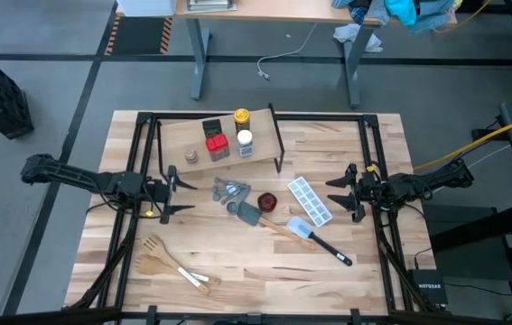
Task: Shelf spices
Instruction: Return to Home Position
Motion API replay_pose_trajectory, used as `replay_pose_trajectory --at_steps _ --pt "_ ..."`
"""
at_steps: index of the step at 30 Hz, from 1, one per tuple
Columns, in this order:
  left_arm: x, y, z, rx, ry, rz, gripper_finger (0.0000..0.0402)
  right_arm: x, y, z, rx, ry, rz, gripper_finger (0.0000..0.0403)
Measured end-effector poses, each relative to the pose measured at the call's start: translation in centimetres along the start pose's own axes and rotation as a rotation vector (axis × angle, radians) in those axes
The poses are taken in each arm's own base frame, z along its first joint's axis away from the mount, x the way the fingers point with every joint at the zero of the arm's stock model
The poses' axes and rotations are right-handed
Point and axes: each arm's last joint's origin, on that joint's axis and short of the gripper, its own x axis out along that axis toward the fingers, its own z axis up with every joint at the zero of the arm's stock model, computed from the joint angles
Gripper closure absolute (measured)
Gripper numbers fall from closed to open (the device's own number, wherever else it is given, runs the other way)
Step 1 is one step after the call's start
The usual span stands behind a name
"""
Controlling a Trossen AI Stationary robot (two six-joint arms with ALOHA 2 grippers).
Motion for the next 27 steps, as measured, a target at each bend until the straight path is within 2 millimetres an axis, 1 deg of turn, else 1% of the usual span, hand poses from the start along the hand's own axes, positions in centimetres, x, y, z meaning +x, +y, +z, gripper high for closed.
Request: replay_pose_trajectory --at_steps 5,13,20,27 --pt "0.0 0.0 0.1 -0.002 -0.006 0.006 0.0147 0.1 -0.6 0.1 -0.005 -0.013 -0.063 0.0182" --pt "0.0 0.0 -0.3 0.145 0.025 -0.001 0.0147 0.3 -1.5 0.3 -0.012 -0.034 -0.157 0.0182" --pt "0.0 0.0 -0.2 0.09 0.009 0.002 0.0147 0.3 -1.8 0.4 -0.014 -0.041 -0.186 0.0182" --pt "0.0 0.0 -0.3 0.145 0.023 -0.001 0.0147 0.3 -1.8 0.4 -0.014 -0.04 -0.185 0.0182"
